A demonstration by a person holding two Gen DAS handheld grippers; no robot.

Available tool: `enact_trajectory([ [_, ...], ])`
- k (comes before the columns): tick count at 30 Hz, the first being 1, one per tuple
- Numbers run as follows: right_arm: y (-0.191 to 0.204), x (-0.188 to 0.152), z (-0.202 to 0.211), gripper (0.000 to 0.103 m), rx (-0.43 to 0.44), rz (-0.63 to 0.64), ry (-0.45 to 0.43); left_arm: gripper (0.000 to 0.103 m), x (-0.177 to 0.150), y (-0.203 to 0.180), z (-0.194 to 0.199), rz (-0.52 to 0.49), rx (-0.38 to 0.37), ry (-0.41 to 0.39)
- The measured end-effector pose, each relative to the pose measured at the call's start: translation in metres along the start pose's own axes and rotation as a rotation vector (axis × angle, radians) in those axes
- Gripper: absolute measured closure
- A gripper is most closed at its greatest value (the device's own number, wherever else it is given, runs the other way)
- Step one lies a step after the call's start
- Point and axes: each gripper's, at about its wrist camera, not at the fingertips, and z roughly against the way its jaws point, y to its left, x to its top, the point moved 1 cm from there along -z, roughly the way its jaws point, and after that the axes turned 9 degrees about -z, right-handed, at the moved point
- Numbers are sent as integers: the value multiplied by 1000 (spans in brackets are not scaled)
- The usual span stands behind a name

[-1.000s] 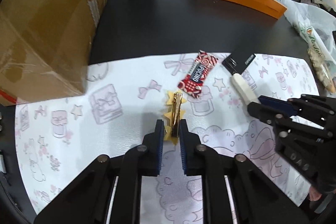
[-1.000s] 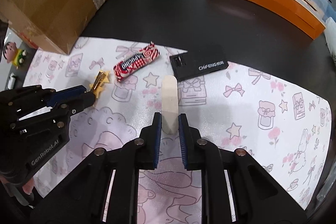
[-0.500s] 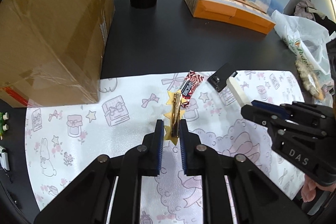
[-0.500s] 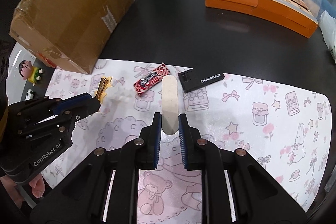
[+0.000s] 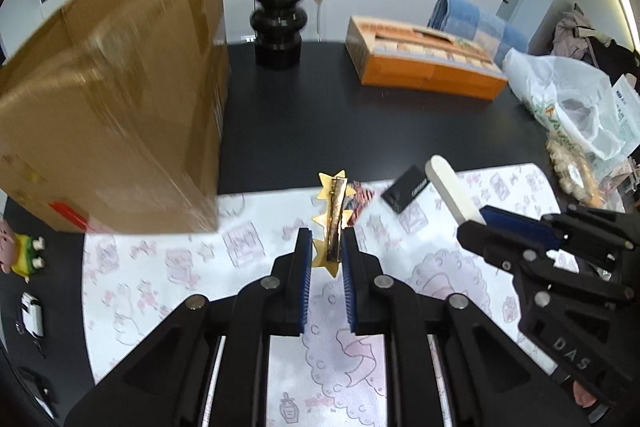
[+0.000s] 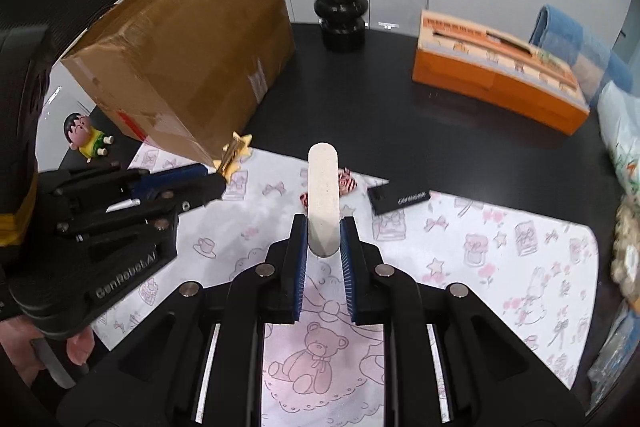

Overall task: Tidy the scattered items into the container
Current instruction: 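Carry the star clip and wooden stick with both grippers over the box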

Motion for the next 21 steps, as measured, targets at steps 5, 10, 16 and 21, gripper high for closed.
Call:
enact_trajectory([
  [5,7,15,16,87,-1,4,-21,89,14,9,20,5,7,-37],
  [10,18,37,32,87,-9,17,-50,89,31,14,39,7,13,-73],
  [16,34,72,56,87,-12,35,-87,89,56,26,68,8,29,-123],
  [21,54,104,71,87,-2,52,-116,89,77,47,92,17,46,-165],
])
